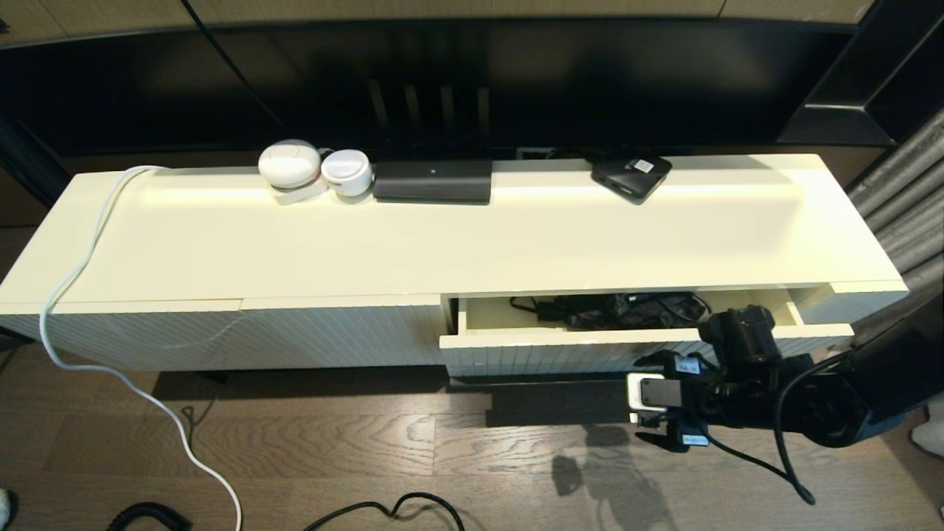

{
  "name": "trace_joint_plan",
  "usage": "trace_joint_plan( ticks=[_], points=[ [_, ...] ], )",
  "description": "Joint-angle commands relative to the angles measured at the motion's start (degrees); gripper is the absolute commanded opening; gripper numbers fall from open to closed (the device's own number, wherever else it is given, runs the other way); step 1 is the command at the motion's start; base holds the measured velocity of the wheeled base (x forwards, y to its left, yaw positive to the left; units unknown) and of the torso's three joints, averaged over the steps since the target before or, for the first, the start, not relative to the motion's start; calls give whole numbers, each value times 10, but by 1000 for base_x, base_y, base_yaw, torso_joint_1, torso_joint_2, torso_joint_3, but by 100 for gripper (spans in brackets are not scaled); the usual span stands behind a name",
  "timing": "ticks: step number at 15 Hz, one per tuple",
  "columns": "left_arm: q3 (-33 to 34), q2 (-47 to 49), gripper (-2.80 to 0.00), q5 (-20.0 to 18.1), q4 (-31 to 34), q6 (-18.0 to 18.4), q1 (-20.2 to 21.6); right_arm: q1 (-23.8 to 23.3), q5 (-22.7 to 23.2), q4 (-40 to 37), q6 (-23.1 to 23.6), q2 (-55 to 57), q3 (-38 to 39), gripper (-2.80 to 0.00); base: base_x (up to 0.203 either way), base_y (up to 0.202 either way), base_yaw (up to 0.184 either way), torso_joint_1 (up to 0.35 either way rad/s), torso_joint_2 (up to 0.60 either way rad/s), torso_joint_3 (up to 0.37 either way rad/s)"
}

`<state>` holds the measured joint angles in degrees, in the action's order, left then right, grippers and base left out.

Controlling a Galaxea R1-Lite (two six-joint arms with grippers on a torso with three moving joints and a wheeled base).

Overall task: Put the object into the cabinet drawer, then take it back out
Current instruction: Open the drawer

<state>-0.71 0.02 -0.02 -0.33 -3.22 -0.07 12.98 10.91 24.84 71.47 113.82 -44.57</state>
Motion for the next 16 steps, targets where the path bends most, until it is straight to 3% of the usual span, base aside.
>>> trace_joint_plan(
  ticks=[1,2,6,11,16],
  points=[
    [0,1,-280,0,0,0,0,-1,1,-46,0,-132,36,0,0,0,0,0,0,0],
    [0,1,-280,0,0,0,1,-2,1,-82,-4,-187,54,-280,0,0,0,0,0,0],
    [0,1,-280,0,0,0,1,-6,-4,-234,-34,-373,103,-280,0,0,0,0,0,0],
    [0,1,-280,-1,0,0,1,-6,-24,-465,-71,-522,80,-280,0,0,0,0,0,0],
    [0,1,-280,0,0,0,0,-8,-41,-446,-82,-417,27,-280,0,0,0,0,0,0]
  ],
)
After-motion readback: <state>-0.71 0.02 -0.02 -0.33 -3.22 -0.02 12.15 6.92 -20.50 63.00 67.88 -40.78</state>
